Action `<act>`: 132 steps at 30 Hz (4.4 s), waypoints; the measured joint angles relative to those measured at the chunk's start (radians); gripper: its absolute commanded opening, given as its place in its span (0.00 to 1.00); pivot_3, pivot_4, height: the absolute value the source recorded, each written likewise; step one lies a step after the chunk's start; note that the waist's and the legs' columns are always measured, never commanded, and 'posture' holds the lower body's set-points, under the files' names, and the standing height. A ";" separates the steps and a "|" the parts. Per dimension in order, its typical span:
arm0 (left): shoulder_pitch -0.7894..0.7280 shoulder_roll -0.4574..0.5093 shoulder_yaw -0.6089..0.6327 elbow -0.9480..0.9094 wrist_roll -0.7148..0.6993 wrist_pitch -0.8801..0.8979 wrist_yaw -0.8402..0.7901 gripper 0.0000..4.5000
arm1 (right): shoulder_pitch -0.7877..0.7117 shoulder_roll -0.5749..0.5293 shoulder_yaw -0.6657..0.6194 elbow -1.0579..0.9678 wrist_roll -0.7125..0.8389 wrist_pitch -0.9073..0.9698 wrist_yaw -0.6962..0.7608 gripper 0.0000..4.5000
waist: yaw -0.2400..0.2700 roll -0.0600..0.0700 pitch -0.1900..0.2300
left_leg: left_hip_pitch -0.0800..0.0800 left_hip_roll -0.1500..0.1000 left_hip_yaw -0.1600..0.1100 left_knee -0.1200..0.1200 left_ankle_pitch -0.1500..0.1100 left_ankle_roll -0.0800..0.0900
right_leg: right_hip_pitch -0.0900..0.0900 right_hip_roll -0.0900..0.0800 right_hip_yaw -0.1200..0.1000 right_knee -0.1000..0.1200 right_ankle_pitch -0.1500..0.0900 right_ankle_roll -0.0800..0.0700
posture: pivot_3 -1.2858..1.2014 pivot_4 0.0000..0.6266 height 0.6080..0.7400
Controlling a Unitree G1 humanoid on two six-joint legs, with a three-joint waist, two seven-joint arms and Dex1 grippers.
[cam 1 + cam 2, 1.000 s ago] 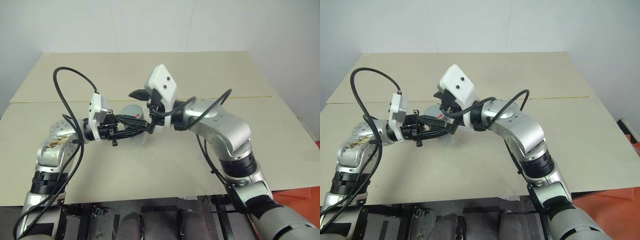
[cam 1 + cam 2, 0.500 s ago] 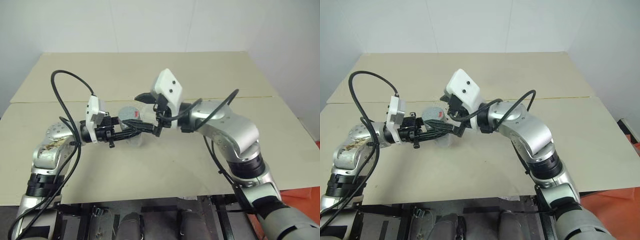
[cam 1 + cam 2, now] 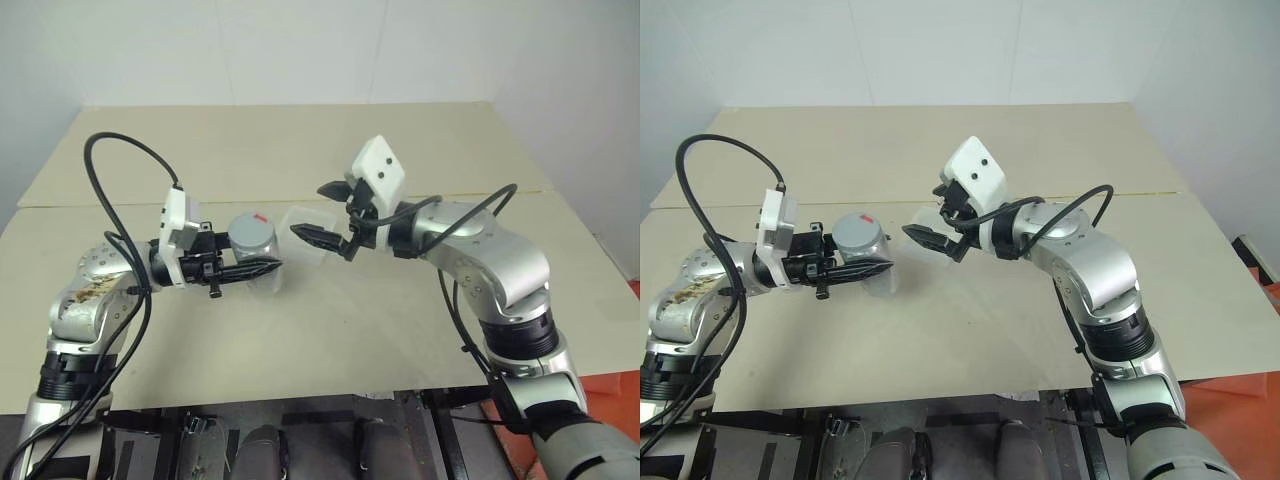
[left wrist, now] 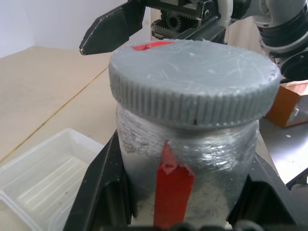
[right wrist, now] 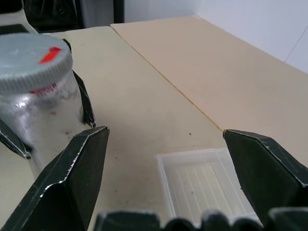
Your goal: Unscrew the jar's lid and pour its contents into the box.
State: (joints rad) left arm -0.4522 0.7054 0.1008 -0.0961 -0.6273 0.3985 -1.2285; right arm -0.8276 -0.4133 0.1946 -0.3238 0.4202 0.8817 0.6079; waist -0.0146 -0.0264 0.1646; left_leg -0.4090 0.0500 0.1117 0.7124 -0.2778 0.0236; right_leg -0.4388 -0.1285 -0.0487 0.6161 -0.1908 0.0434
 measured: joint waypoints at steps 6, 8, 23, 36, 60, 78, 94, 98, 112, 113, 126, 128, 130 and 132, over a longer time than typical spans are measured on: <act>-0.009 -0.006 -0.003 0.024 0.002 0.000 0.001 0.43 | -0.001 -0.007 -0.045 -0.020 0.062 0.003 0.041 0.99 | 0.002 0.000 0.000 | 0.000 0.000 0.000 0.000 0.000 0.000 | 0.000 0.000 0.000 -0.001 0.000 0.000 | 0.52 0.24 1.00; -0.016 -0.011 -0.008 0.037 0.005 -0.002 0.001 0.43 | -0.004 -0.008 -0.057 -0.025 0.084 0.004 0.052 0.99 | 0.002 0.000 0.000 | 0.000 0.000 0.000 0.000 0.000 0.000 | 0.000 0.000 0.000 -0.001 0.000 0.000 | 0.52 0.24 1.00; -0.092 -0.081 -0.052 0.114 0.055 -0.026 -0.007 0.43 | -0.068 0.092 -0.018 -0.039 0.158 0.017 0.036 0.99 | 0.000 0.000 0.000 | 0.000 0.000 0.000 0.000 0.000 0.000 | 0.000 0.000 0.000 0.001 0.000 0.000 | 0.52 0.24 1.00; -0.092 -0.081 -0.054 0.108 0.056 -0.025 -0.028 0.43 | -0.107 0.175 0.072 0.093 0.063 -0.039 0.043 0.99 | 0.000 0.000 0.000 | 0.000 0.000 0.000 0.000 0.000 0.000 | 0.000 0.000 0.000 0.002 0.000 0.000 | 0.52 0.24 1.00; -0.055 -0.042 -0.039 0.100 0.051 -0.022 -0.023 0.43 | -0.074 0.105 0.071 0.095 0.038 -0.083 0.114 0.99 | 0.000 0.000 0.000 | 0.000 0.000 0.000 0.000 0.000 0.000 | 0.000 0.000 0.000 0.002 0.000 0.000 | 0.52 0.24 1.00; -0.028 -0.025 -0.009 0.049 0.032 -0.020 -0.049 0.43 | -0.041 0.012 -0.013 0.138 0.011 -0.095 0.097 0.99 | -0.005 0.000 0.000 | 0.000 0.000 0.000 0.000 0.000 0.000 | 0.000 0.000 0.000 0.001 0.000 0.000 | 0.52 0.24 1.00; -0.063 -0.044 -0.034 0.116 0.060 -0.027 -0.039 0.43 | -0.012 0.005 -0.052 0.023 0.161 -0.068 0.198 0.99 | 0.002 0.000 0.000 | 0.000 0.000 0.000 0.000 0.000 0.000 | 0.000 0.000 0.000 0.001 0.000 0.000 | 0.52 0.24 1.00; -0.089 -0.064 -0.047 0.138 0.076 -0.031 -0.043 0.43 | -0.032 0.041 -0.039 0.011 0.171 -0.053 0.170 0.99 | 0.001 0.000 0.000 | 0.000 0.000 0.000 0.000 0.000 0.000 | 0.000 0.000 0.000 0.001 0.000 0.000 | 0.52 0.24 1.00; -0.099 -0.071 -0.061 0.152 0.086 -0.052 -0.060 0.43 | -0.140 0.093 0.064 0.021 0.132 0.061 0.077 0.99 | 0.001 0.000 0.000 | 0.000 0.000 0.000 0.000 0.000 0.000 | 0.000 0.000 0.000 0.002 0.000 0.000 | 0.52 0.24 1.00; -0.099 -0.071 -0.061 0.152 0.087 -0.052 -0.060 0.43 | -0.145 0.095 0.065 0.021 0.132 0.068 0.075 0.99 | 0.001 0.000 0.000 | 0.000 0.000 0.000 0.000 0.000 0.000 | 0.000 0.000 0.000 0.002 0.000 0.000 | 0.52 0.24 1.00; -0.098 -0.071 -0.060 0.152 0.089 -0.055 -0.058 0.43 | -0.155 0.107 0.075 0.057 0.108 0.081 0.069 0.99 | 0.000 0.000 0.000 | 0.000 0.000 0.000 0.000 0.000 0.000 | 0.000 0.000 0.000 0.002 0.000 0.000 | 0.52 0.24 1.00; -0.098 -0.071 -0.060 0.152 0.089 -0.055 -0.056 0.43 | -0.155 0.107 0.079 0.058 0.104 0.081 0.071 0.99 | 0.000 0.000 0.000 | 0.000 0.000 0.000 0.000 0.000 0.000 | 0.000 0.000 0.000 0.002 0.000 0.000 | 0.52 0.24 1.00; -0.098 -0.071 -0.060 0.152 0.089 -0.055 -0.055 0.43 | -0.155 0.107 0.085 0.058 0.101 0.081 0.076 0.95 | 0.000 0.000 0.000 | 0.000 0.000 0.000 0.000 0.000 0.000 | 0.000 0.000 0.000 0.002 0.000 0.000 | 0.52 0.24 1.00; -0.096 -0.071 -0.060 0.151 0.089 -0.055 -0.054 0.43 | -0.155 0.107 0.094 0.058 0.097 0.081 0.080 0.85 | 0.000 0.000 0.000 | 0.000 0.000 0.000 0.000 0.000 0.000 | 0.000 0.000 0.000 0.002 0.000 0.000 | 0.52 0.24 1.00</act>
State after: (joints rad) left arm -0.5486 0.6340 0.0406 0.0553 -0.5386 0.3437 -1.2828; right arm -0.9826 -0.3066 0.2890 -0.2657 0.5175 0.9629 0.6876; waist -0.0143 -0.0264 0.1646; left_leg -0.4091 0.0500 0.1115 0.7126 -0.2777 0.0236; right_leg -0.4387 -0.1285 -0.0490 0.6179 -0.1908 0.0434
